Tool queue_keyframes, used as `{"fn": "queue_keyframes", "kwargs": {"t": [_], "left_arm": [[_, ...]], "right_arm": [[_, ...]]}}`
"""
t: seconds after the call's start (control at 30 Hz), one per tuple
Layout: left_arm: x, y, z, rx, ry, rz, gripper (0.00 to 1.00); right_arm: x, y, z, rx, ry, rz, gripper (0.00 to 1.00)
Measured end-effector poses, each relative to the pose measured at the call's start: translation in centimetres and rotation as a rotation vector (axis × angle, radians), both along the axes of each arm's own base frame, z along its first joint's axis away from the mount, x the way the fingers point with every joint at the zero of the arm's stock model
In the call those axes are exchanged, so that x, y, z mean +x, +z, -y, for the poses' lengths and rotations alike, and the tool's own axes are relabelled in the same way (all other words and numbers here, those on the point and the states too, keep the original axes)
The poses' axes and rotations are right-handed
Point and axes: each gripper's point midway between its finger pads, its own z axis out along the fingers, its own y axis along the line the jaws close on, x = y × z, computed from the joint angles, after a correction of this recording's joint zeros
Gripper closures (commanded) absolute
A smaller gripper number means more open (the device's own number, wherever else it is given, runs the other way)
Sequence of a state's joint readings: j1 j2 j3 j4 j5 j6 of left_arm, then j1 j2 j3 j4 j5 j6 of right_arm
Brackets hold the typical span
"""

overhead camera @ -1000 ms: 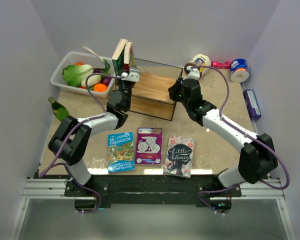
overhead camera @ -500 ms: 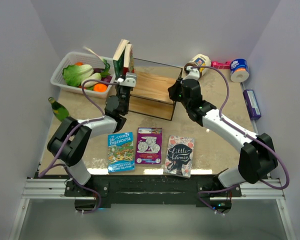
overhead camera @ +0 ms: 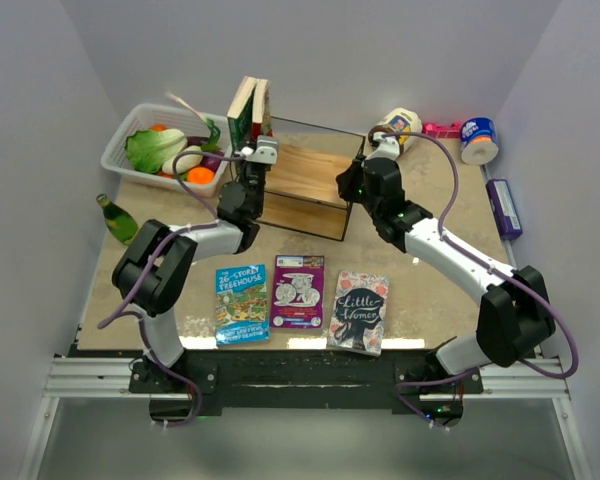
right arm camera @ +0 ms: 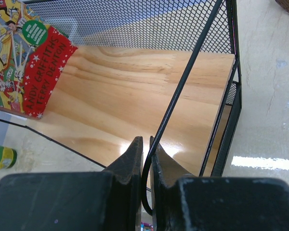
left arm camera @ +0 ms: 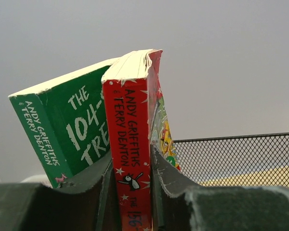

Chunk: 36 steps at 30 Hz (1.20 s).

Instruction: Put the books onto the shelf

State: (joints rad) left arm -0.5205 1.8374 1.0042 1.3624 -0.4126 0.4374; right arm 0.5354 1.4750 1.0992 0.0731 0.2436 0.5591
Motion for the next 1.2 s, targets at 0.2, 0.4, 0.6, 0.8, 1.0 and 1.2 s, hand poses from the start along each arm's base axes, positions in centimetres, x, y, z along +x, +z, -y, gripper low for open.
{"fn": "queue_keyframes", "kwargs": {"t": [0.2, 0.4, 0.6, 0.8, 1.0, 1.2], "left_arm": [[0.7, -0.2, 0.2, 0.006, 0.000, -0.002, 0.49], [0.9, -1.0, 0.8, 0.029, -0.017, -0.027, 0.29], [0.7, -1.6, 1.1, 0.049, -0.019, -0.043, 0.26], [0.1, -1.8, 0.6, 0.059, -0.010, -0.060, 0.26], [-0.4, -0.6, 0.0, 0.052, 0.003, -0.063, 0.26], [-1.7, 4.1, -1.6, -0.012, 0.033, 0.025, 0.27]], "right_arm": [[0.1, 0.0, -0.1, 0.001, 0.000, 0.001, 1.00], [0.1, 0.0, -0.4, 0.013, 0.011, 0.005, 1.00], [0.1, 0.1, -0.7, 0.022, 0.021, 0.006, 1.00], [0.1, 0.1, -0.7, 0.023, 0.024, 0.006, 1.00], [0.1, 0.1, -0.7, 0.024, 0.024, 0.006, 1.00], [0.1, 0.1, -0.7, 0.024, 0.024, 0.006, 1.00]]}}
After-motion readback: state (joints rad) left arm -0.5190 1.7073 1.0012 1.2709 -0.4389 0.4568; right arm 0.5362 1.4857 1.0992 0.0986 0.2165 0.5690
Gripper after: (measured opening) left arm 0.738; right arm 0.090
